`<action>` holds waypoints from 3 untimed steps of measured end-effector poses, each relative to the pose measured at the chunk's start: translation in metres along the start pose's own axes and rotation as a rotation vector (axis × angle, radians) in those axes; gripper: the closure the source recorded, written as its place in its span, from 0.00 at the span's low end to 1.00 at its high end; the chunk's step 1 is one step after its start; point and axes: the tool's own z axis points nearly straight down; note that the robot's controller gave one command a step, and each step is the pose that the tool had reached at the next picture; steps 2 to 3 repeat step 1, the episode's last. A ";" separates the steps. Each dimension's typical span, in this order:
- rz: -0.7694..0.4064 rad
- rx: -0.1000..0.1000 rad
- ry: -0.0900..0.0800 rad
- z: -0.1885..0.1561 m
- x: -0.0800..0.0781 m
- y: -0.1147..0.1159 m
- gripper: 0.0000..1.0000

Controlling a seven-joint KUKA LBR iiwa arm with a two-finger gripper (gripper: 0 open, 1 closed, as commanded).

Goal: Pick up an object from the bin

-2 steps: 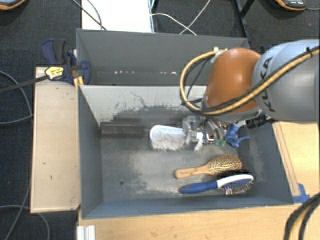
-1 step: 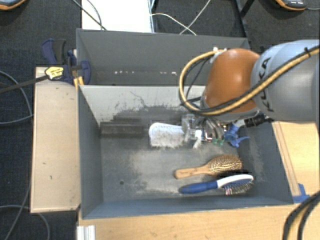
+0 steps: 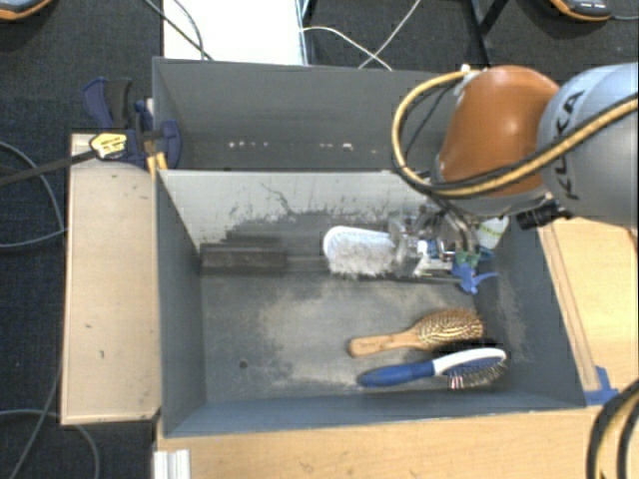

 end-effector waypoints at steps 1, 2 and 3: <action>0.014 0.003 0.001 -0.025 0.004 0.004 1.00; 0.014 0.003 0.001 -0.025 0.004 0.004 1.00; 0.014 0.003 0.001 -0.025 0.004 0.004 1.00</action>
Offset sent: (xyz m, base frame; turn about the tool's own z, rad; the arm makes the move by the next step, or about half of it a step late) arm -0.0231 -0.0203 -0.0007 -0.0302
